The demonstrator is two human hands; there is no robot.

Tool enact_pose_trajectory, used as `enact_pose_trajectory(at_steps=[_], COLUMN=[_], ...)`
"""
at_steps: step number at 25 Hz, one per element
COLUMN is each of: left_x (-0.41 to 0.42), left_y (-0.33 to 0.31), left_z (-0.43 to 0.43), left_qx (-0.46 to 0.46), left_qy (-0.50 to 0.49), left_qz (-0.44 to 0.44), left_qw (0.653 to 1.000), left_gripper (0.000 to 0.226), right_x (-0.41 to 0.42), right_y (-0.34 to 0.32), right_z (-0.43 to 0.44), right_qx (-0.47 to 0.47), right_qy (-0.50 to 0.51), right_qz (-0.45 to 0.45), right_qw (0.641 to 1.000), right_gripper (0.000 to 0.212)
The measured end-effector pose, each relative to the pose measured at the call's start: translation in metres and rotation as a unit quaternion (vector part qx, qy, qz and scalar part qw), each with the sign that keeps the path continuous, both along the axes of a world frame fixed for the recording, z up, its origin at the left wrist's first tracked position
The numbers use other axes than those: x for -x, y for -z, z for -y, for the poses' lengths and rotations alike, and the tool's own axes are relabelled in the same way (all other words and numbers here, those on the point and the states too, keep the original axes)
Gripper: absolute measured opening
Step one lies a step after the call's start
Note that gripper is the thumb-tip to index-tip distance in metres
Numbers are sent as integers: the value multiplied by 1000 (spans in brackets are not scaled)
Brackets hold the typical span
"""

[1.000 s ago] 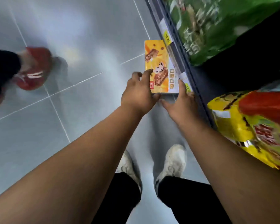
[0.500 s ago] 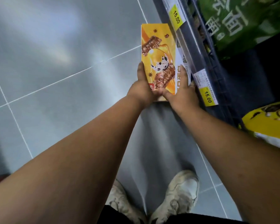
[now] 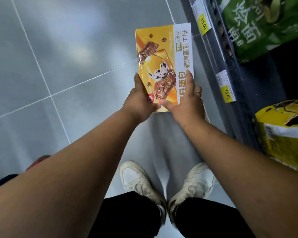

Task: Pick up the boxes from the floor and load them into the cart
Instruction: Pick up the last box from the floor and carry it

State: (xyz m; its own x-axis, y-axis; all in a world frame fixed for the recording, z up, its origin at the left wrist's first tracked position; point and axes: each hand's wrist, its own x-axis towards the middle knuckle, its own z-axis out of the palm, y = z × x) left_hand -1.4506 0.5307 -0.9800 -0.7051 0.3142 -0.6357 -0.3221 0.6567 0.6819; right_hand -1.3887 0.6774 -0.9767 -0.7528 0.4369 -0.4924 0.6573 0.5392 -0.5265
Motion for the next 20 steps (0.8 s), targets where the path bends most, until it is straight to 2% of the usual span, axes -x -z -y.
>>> enact_pose_trajectory(at_steps=[2, 7, 15, 20], left_x=[-5, -23, -51, -61], left_y=[-45, -172, -400, -531], left_z=[15, 29, 31, 27], left_qx=[19, 22, -68, -81], left_qy=[-4, -8, -59, -68], left_qz=[-23, -55, -57, -103], left_qw=[1000, 998, 994, 989], left_gripper=[102, 98, 92, 86], right_x=[-3, -15, -39, -49], right_y=[-42, -162, -401, -537], right_z=[14, 25, 16, 10], right_qx=[4, 6, 2, -8], right_qy=[-10, -34, -46, -57], right_qz=[-11, -8, -43, -73], right_qw=[1000, 999, 998, 996], right_gripper=[108, 104, 100, 99])
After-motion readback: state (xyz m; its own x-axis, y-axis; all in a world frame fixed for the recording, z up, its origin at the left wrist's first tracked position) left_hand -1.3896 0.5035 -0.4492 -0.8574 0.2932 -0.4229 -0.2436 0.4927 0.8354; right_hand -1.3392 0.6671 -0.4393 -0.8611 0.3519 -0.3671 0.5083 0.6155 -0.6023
